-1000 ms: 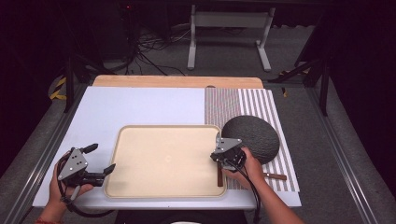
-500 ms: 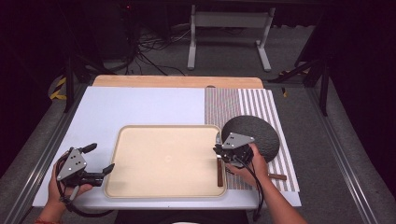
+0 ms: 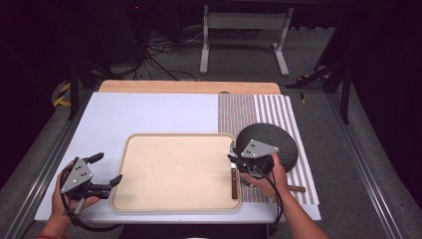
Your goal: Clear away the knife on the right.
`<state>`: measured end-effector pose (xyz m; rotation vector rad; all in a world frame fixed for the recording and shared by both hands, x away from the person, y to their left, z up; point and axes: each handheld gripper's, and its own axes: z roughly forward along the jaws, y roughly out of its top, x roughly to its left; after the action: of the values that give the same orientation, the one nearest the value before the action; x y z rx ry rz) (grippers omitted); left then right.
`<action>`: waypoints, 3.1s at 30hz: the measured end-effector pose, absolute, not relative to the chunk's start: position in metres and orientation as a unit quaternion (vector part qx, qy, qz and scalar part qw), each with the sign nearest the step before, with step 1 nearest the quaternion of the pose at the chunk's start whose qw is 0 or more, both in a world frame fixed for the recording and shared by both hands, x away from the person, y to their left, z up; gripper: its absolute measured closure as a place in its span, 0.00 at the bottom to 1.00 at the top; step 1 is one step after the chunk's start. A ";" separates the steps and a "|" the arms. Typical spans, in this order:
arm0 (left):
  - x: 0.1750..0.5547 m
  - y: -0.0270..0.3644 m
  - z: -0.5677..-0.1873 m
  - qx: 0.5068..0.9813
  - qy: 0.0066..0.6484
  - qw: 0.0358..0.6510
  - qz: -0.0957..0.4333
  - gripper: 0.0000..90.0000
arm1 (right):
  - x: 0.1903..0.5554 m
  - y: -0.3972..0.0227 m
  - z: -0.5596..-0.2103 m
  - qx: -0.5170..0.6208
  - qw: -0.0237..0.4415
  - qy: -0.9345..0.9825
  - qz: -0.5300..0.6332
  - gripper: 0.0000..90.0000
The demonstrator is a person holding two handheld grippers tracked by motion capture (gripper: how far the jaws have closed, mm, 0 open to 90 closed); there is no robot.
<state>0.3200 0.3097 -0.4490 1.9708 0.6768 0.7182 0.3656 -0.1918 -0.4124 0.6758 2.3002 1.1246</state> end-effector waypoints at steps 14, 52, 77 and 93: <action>0.320 0.310 -0.449 0.800 0.273 0.447 0.294 0.08 | 0.361 -0.189 -0.408 0.237 0.257 0.837 0.422 0.61; 0.323 0.311 -0.451 0.802 0.268 0.449 0.288 0.08 | 0.351 -0.198 -0.390 0.223 0.311 0.828 0.410 0.22; 0.326 0.309 -0.452 0.806 0.268 0.448 0.281 0.08 | 0.334 -0.254 -0.385 0.275 0.334 0.812 0.392 0.21; 0.326 0.309 -0.453 0.807 0.268 0.446 0.279 0.08 | 0.315 -0.277 -0.387 0.291 0.338 0.809 0.383 0.20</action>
<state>0.3263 0.3086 -0.4530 2.0002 0.6627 0.6919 0.3152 -0.2774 -0.3870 0.7577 2.1078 0.9983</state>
